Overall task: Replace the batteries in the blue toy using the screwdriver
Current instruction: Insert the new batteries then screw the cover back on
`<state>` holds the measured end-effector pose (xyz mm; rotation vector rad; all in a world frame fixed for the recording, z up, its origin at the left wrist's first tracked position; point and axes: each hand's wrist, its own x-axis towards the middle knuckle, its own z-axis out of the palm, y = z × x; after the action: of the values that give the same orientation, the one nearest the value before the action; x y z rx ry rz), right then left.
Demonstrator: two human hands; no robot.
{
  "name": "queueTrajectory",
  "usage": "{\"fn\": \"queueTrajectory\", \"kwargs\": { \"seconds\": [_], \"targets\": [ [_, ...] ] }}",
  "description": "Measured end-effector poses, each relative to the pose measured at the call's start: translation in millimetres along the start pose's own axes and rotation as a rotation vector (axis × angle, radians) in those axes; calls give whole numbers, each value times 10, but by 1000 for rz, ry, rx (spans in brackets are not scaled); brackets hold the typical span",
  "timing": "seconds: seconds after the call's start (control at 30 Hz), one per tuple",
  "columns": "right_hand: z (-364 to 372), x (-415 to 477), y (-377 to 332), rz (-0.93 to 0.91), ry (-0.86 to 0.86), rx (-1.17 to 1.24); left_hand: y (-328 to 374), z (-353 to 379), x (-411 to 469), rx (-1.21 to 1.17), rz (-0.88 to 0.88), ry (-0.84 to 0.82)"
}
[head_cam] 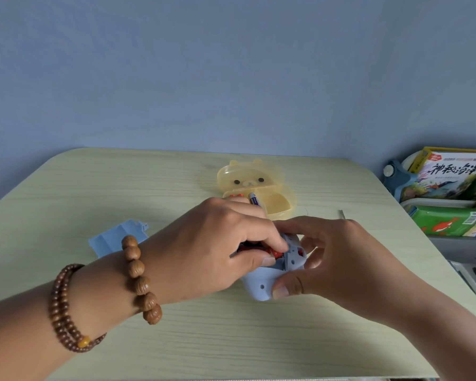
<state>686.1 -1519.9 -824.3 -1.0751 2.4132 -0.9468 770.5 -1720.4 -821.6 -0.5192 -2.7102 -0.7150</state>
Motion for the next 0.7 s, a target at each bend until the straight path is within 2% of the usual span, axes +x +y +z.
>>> {"fn": "queueTrajectory", "kwargs": {
  "seconds": [0.4, 0.6, 0.7],
  "targets": [
    [-5, 5, 35, 46, 34, 11, -3, 64, -78, 121, 90, 7],
    [-12, 1, 43, 52, 21, 12, -32, 20, -140, 103, 71, -1],
    [-11, -10, 23, 44, 8, 13, -27, 61, -181, 179, 115, 9]
  ]
}}
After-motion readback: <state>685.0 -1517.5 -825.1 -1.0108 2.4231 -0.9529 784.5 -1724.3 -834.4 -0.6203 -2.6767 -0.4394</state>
